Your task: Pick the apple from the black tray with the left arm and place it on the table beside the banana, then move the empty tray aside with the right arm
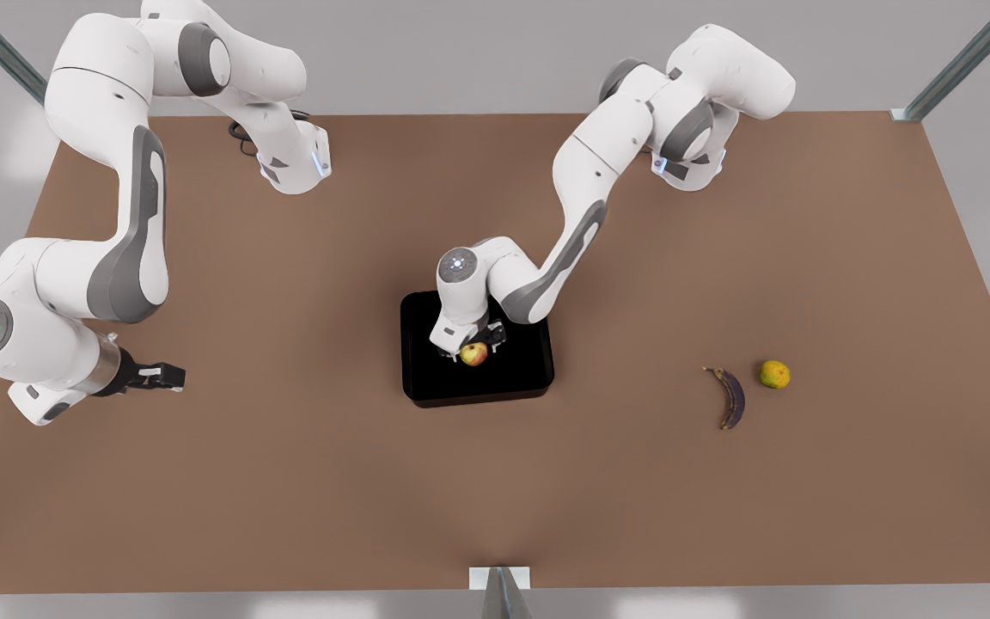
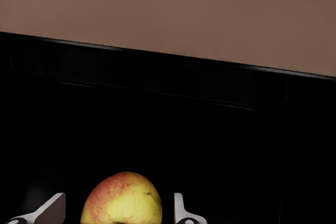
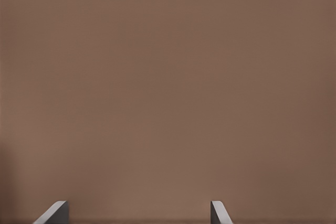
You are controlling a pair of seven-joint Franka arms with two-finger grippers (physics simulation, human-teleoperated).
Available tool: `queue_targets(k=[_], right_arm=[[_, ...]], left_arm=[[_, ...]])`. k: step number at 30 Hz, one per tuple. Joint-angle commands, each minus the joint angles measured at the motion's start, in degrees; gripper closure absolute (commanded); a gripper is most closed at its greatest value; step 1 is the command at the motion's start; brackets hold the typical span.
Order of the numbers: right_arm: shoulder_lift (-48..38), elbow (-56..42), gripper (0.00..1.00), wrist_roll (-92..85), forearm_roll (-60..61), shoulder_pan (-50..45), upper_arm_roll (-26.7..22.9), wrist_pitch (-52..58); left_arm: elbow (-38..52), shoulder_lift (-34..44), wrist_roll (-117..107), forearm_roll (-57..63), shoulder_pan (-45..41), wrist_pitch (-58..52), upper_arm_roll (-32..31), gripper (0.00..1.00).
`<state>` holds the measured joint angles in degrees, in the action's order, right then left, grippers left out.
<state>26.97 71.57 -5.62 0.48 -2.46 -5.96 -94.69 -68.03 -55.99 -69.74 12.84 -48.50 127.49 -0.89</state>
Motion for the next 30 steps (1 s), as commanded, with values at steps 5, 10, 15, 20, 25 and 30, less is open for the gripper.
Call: queue_targets(k=[5, 10, 15, 20, 25, 30], right_arm=[[-0.08, -0.03, 0.0, -0.1, 0.04, 0.0, -0.01, 0.03], [-0.08, -0.03, 0.0, -0.1, 0.04, 0.0, -0.01, -0.06], [-0.08, -0.03, 0.0, -0.1, -0.04, 0.0, -0.01, 0.03], [0.01, -0.03, 0.0, -0.1, -0.04, 0.0, -0.01, -0.06], [-1.66, -3.72, 0.0, 15.98, 0.57, -16.6, -0.19, 12.86], [-0.78, -4.51, 0.0, 43.58, 2.07, -25.05, 11.32, 7.07]], left_arm=[[-0.44, -0.62, -4.27, 0.78, -0.46, 2.24, 0.01, 0.0], [-0.61, -0.79, -4.71, 0.7, -0.98, 2.15, 0.01, 0.28], [-3.25, 0.87, -1.55, 1.49, -0.72, 0.49, 0.18, 0.32], [-10.71, 20.02, 26.12, -6.5, 9.11, -21.23, 0.01, 0.3], [-43.76, 42.62, 54.26, -6.78, 25.38, -6.2, 0.27, 0.28], [-44.65, 37.0, 61.74, -6.78, 33.64, 1.18, 0.27, 0.28]])
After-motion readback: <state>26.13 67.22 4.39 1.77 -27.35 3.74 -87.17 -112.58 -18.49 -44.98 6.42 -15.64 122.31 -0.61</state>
